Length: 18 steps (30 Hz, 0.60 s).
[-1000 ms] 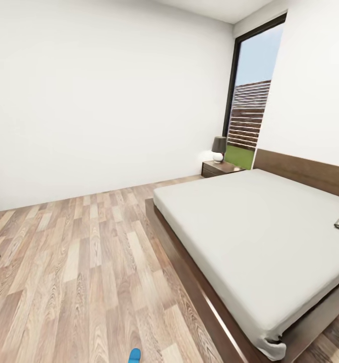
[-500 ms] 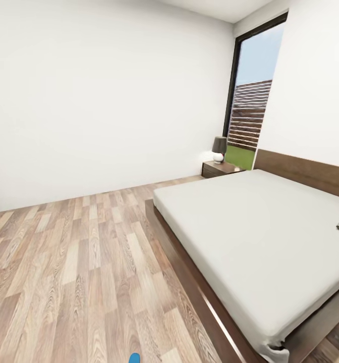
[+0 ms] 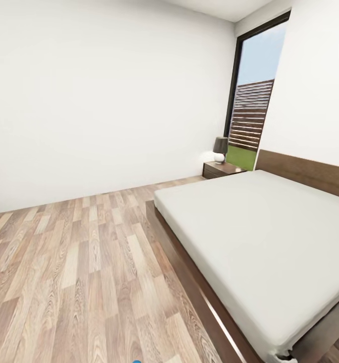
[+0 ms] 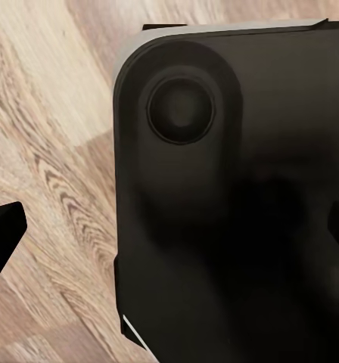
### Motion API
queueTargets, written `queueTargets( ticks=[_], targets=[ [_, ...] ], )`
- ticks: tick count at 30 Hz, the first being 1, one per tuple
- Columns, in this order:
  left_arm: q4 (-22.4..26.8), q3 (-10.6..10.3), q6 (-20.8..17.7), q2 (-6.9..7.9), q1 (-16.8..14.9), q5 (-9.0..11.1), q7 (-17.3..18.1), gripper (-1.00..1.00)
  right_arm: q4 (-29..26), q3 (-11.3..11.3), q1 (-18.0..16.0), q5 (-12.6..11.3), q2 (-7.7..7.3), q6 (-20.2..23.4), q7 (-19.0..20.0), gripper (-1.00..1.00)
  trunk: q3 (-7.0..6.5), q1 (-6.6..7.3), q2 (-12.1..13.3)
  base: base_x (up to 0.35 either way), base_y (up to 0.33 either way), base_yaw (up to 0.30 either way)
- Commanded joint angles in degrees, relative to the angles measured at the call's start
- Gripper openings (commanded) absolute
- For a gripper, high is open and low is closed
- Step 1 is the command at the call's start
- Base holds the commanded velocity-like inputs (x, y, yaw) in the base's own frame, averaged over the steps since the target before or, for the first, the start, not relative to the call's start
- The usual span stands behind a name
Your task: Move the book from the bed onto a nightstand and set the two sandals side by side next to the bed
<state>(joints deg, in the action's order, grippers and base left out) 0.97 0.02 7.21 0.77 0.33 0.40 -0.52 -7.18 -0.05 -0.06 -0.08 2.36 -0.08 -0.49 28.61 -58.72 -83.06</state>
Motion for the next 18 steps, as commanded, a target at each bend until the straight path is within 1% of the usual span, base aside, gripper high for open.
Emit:
queueTargets(
  ticks=[1,18],
  targets=[
    [0.08,-0.01,0.08,0.0,0.03,0.04,-0.05,1.0,-0.03,0.0,-0.01,-0.01,0.01,-0.01,-0.05,1.0,0.04,-0.01,-0.02,0.042,0.022,0.0],
    [0.08,0.01,0.08,0.0,0.03,0.04,-0.02,1.0,-0.03,0.14,0.0,-0.01,0.03,-0.01,-0.07,1.0,0.04,-0.01,-0.02,0.013,0.007,0.0]
  ],
)
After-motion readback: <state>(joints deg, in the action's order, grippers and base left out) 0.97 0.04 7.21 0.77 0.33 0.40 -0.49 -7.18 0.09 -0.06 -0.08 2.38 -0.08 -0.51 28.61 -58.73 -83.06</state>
